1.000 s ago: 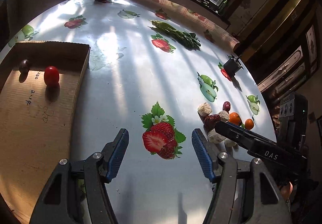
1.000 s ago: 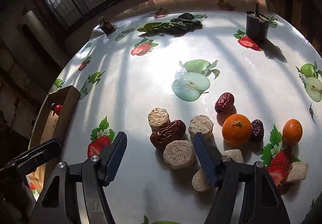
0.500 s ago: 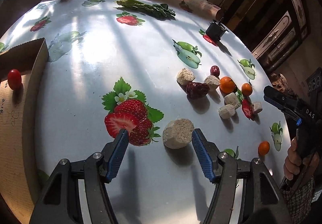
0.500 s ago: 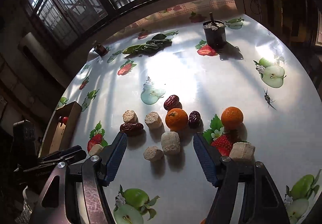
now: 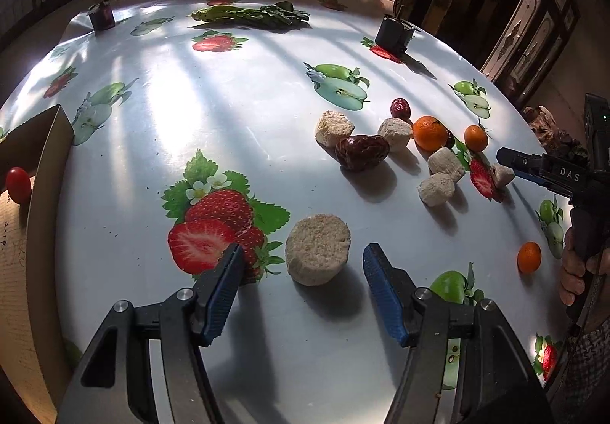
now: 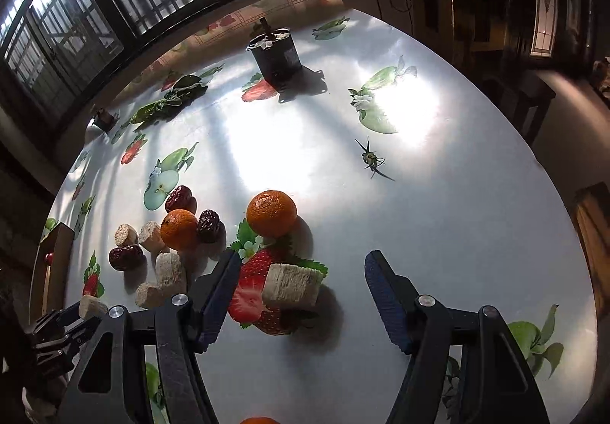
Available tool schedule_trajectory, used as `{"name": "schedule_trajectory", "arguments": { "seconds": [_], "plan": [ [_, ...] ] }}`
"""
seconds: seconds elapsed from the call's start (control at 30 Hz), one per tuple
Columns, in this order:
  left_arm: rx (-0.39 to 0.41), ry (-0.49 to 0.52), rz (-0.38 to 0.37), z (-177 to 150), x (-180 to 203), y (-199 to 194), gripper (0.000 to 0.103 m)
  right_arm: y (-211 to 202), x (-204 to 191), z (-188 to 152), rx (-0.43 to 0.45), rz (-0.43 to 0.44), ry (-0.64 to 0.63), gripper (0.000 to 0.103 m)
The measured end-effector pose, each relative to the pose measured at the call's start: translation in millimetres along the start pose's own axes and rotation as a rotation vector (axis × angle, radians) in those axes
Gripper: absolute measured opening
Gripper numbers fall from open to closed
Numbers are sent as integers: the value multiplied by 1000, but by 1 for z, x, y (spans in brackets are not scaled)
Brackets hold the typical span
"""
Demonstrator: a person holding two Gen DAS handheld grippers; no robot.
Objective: Organize fruits
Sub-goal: 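Grasp the round beige rice cake with the left gripper while the right grasps a cylindrical cake, then carry both cakes into the cardboard box and open both grippers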
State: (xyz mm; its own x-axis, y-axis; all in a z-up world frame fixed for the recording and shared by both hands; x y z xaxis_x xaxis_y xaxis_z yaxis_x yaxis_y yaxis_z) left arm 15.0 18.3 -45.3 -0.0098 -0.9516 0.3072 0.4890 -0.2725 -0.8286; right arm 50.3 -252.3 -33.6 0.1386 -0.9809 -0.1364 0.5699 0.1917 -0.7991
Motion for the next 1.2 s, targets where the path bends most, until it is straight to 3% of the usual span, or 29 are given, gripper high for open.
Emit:
{"name": "schedule_trajectory", "arguments": {
  "seconds": [0.17,0.2,0.23,0.27,0.4,0.6,0.8,0.9,1.0,1.2],
  "plan": [
    [24,11,13,-1,1,0,56,12,-8,-6,-44,-33,-36,53],
    [29,12,15,0,1,0,49,13,-9,-7,-43,-49,-45,51],
    [34,14,15,0,2,0,36,13,-10,-7,-43,-64,-57,46],
    [33,17,8,0,3,0,31,13,-12,-8,-47,-70,-65,41],
    [34,4,-10,-2,3,-6,31,9,-15,-9,-49,-77,-63,37],
    [79,-60,-82,2,-5,-46,31,-25,-29,-4,21,-62,-75,37],
    [148,-169,-116,5,-49,-101,31,-61,-81,8,91,0,-142,37],
    [186,-224,-74,10,-89,-127,31,-70,-121,14,113,62,-188,37],
    [228,-273,13,17,-136,-148,31,-73,-175,20,126,144,-249,37],
    [229,-354,192,34,-226,-159,31,-56,-295,26,110,284,-395,37]
  ]
}}
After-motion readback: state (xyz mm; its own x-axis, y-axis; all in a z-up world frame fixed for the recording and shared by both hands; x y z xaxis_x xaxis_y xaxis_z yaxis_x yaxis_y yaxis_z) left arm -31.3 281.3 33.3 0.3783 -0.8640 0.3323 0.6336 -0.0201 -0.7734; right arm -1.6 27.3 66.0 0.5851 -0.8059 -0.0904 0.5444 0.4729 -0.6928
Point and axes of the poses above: each gripper's, at about its wrist camera, not at the fingertips, and y roughly the way its jaws point, x to its right, z to its top, the point moved 7 cm from there along y, roughly the way its jaws point, and after that the axes turned 14 degrees about -y, right-handed, at the moved point
